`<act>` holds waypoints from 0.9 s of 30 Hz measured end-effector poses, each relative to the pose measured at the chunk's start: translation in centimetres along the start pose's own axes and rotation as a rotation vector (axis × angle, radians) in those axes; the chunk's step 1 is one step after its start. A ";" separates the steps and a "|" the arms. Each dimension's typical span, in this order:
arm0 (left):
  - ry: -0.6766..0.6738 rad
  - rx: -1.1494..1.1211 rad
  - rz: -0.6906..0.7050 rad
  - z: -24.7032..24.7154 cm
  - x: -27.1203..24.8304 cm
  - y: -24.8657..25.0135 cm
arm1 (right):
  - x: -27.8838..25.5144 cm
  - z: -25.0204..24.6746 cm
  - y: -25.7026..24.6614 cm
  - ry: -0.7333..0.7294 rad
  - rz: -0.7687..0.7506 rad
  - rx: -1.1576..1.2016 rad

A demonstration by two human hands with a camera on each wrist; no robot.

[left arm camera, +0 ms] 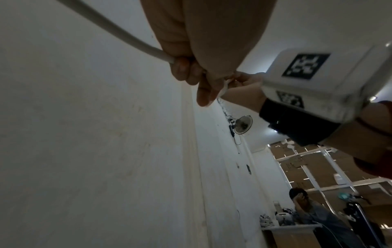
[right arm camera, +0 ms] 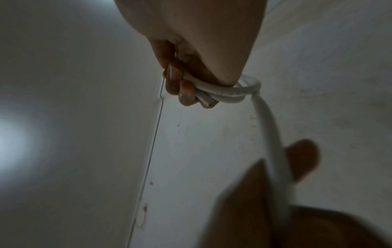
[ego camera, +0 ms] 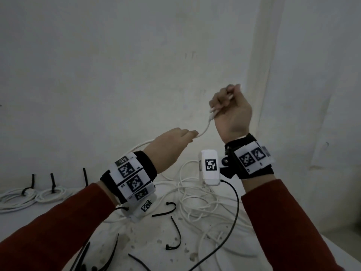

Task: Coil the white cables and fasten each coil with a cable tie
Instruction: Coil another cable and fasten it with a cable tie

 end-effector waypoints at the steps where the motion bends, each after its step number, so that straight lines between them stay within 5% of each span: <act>1: -0.005 0.018 0.018 -0.1 0.1 0.2 | -0.1 -0.1 0.4 -0.002 0.002 -0.124; 7: 0.063 0.007 0.016 -1.8 0.2 -0.4 | -2.0 0.2 2.8 -0.214 -0.024 -1.018; 20: 0.089 0.101 -0.125 -3.4 0.5 -2.4 | -3.1 -1.6 3.6 -0.532 0.153 -1.664; 23: 0.119 0.071 -0.156 -3.3 0.8 -3.1 | -3.7 -1.6 2.8 -0.544 0.208 -1.653; 27: 0.206 -0.027 -0.140 -2.8 1.0 -3.0 | -4.5 -1.6 2.4 -0.468 0.443 -1.275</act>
Point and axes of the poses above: each hand's wrist, its own x-axis towards the middle knuckle, its own z-axis out of the palm, y = z × x, the point moved 6 cm from there along x, towards the middle knuckle
